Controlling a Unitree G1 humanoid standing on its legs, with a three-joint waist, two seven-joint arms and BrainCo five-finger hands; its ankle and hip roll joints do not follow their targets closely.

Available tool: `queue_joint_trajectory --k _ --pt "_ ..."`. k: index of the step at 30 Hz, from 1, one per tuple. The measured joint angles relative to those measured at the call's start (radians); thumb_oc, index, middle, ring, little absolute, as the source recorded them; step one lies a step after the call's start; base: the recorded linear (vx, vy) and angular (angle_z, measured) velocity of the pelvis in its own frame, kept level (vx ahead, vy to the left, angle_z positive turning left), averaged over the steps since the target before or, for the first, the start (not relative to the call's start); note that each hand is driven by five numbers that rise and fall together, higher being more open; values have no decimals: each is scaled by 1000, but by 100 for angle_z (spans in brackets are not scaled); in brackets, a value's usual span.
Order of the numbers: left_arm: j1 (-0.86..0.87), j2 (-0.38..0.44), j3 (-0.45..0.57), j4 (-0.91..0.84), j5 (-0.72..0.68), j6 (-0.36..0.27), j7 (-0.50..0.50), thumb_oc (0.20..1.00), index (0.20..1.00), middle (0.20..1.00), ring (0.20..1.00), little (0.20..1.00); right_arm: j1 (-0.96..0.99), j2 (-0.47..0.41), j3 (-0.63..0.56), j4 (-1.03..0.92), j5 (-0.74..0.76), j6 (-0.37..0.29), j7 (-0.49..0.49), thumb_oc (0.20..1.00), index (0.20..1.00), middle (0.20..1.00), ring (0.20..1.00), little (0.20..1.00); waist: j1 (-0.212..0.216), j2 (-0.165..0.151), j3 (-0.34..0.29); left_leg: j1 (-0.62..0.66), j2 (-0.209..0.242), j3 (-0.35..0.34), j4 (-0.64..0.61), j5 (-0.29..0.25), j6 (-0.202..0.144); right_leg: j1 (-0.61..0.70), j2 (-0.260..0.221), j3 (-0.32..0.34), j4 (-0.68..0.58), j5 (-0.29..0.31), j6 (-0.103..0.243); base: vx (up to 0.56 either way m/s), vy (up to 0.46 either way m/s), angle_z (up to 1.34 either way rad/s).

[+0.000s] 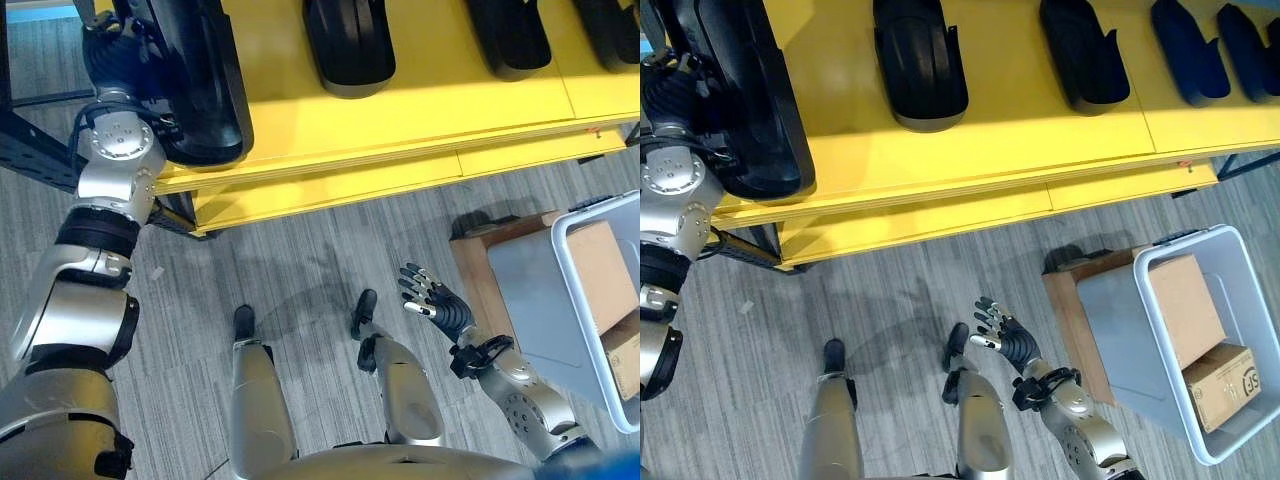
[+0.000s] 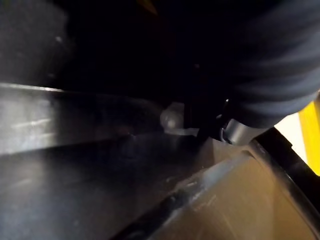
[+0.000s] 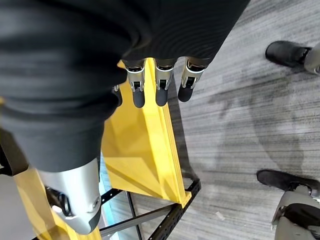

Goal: Move parts from the plastic box to the shelf.

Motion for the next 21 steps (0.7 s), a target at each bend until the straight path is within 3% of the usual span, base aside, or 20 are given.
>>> queue_joint_trajectory --k 21 --pt "-85 19 0 113 -188 25 -37 200 200 200 200 200 31 2 -4 7 2 4 -2 1000 1000 1000 1000 1000 -26 -10 -27 -62 -2 29 55 -30 13 -45 0 29 -27 31 10 11 11 -3"
